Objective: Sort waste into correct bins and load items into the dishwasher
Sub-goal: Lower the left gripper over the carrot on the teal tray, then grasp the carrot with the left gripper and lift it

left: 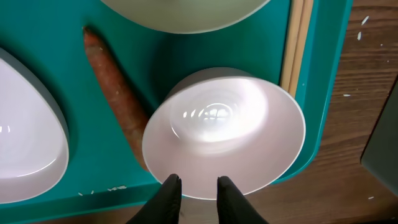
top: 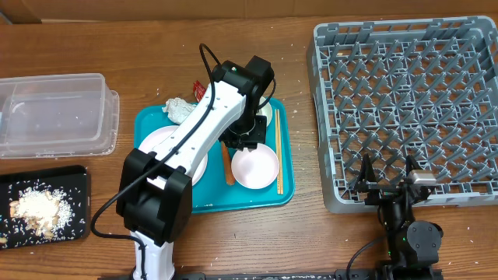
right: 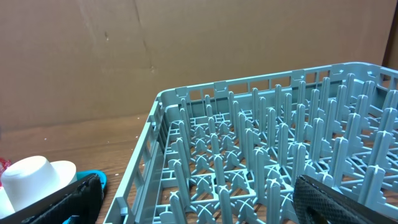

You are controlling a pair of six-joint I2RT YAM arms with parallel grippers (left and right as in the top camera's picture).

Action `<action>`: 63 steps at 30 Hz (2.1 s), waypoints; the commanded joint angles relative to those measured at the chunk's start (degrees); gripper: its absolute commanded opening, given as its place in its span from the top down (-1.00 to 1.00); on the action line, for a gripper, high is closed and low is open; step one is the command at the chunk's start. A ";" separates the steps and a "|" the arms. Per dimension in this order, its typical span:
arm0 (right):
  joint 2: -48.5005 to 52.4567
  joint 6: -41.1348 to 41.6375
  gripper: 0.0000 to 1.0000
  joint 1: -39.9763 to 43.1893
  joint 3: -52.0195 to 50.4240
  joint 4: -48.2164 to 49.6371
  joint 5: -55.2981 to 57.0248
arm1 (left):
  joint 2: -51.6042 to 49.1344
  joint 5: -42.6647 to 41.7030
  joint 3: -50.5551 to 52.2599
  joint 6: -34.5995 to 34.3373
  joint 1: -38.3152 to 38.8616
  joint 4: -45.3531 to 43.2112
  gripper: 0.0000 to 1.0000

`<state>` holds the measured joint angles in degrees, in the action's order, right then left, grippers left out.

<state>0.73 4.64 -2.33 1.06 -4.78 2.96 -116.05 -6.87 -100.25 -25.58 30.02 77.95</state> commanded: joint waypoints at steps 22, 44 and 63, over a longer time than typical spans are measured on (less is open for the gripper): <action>-0.57 -0.17 -1.00 0.11 -0.59 0.17 -0.02 | -0.31 0.83 -1.55 -4.74 -11.08 4.15 0.14; -0.57 -0.17 -1.00 0.11 -0.59 0.15 -0.02 | -0.31 -3.26 19.34 -10.69 -9.77 -17.27 0.10; -0.57 -0.17 -1.00 0.11 -0.59 0.15 -0.02 | -0.31 -2.34 22.47 -10.60 -9.62 -19.30 0.47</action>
<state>0.73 4.67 -2.33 1.06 -4.80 2.94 -116.05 -10.26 -78.17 -35.94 20.16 58.48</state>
